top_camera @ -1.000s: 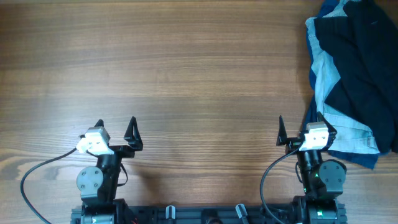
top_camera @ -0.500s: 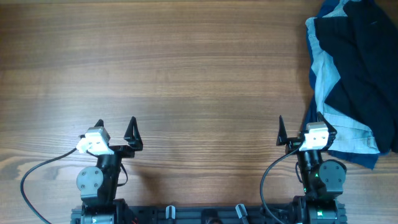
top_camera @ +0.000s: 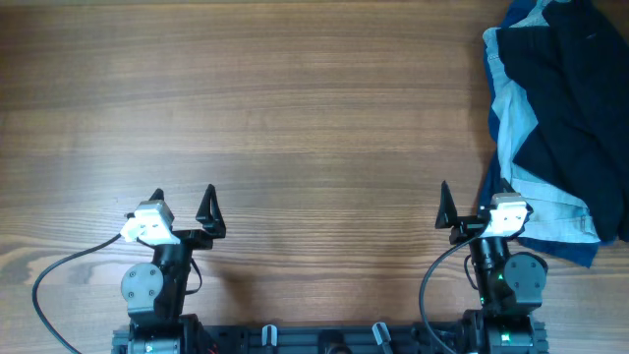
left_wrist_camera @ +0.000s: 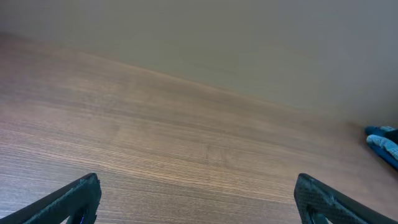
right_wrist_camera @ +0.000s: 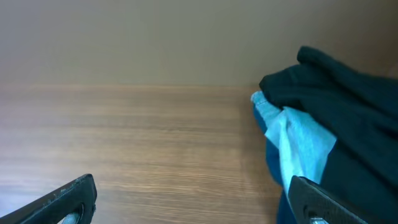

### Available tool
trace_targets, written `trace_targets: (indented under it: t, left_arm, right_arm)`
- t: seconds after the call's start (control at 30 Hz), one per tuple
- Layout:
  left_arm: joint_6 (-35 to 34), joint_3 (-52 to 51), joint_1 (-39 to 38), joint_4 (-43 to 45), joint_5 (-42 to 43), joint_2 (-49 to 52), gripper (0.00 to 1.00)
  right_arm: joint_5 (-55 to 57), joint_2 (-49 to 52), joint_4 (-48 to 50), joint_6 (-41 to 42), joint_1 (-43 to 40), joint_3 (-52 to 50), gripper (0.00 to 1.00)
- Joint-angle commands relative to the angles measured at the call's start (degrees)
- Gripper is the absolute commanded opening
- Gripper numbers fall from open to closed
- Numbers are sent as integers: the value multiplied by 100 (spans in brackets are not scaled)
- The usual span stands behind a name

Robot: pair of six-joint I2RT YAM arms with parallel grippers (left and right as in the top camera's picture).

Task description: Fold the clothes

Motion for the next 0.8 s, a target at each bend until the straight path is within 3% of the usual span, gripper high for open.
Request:
trace_targets:
  t: [0.0,0.23,0.37,0.47,0.6,0.77]
  left_arm:
    - [50,-17,0,-11,-52,11,100]
    - [50,-17,0,98,59,11,100]
    - [50,4,0,258,280,11,100]
    - [50,199,0,216,363,125,100]
    - [50,748,0,214,691,807,100]
    - [50,2485,0,85,1204,2813,100]
  right_arm:
    - [42,15,68,564,-22,-9,100]
    - [162,15,396,625,-22,-7,100]
    - [162,15,752,1937,-22,52,100]
    - [74,33,710,1961,-22,415,100]
    - [7,413,295,1937,-22,1141,100]
    - [-420,1884,295,1902,-22,2424,100]
